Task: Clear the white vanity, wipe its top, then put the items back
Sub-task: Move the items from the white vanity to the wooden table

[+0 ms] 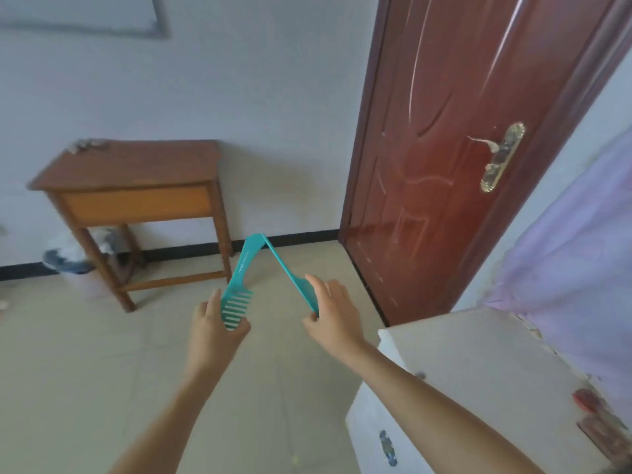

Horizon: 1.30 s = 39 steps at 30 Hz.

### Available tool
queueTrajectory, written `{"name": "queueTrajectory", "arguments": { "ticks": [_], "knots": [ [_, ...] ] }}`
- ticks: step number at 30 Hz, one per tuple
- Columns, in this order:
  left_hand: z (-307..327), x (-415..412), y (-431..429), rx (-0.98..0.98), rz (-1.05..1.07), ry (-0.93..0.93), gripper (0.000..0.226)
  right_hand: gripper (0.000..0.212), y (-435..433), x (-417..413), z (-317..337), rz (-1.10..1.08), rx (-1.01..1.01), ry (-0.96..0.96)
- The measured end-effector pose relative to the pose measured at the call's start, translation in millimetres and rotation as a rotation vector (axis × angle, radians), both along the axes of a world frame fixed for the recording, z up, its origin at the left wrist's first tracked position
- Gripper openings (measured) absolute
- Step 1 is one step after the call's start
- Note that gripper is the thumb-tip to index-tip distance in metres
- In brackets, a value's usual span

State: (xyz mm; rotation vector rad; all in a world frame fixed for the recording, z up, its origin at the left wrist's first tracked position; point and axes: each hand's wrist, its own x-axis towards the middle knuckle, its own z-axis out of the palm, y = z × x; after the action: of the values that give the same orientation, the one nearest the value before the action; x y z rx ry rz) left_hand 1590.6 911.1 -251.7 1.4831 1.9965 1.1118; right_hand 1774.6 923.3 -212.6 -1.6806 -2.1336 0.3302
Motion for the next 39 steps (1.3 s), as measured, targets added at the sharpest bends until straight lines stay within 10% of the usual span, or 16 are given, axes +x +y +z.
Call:
{"name": "queueTrajectory", "arguments": {
  "ticks": [16, 39],
  "knots": [
    [70, -289, -47, 0.253, 0.440, -0.075, 0.060, 0.066, 40, -291, 77, 0.422, 0.228, -0.047],
    [60, -413, 228, 0.098, 0.530, 0.013, 0.060, 0.066, 339, -445, 50, 0.648, 0.175, -0.047]
  ]
}}
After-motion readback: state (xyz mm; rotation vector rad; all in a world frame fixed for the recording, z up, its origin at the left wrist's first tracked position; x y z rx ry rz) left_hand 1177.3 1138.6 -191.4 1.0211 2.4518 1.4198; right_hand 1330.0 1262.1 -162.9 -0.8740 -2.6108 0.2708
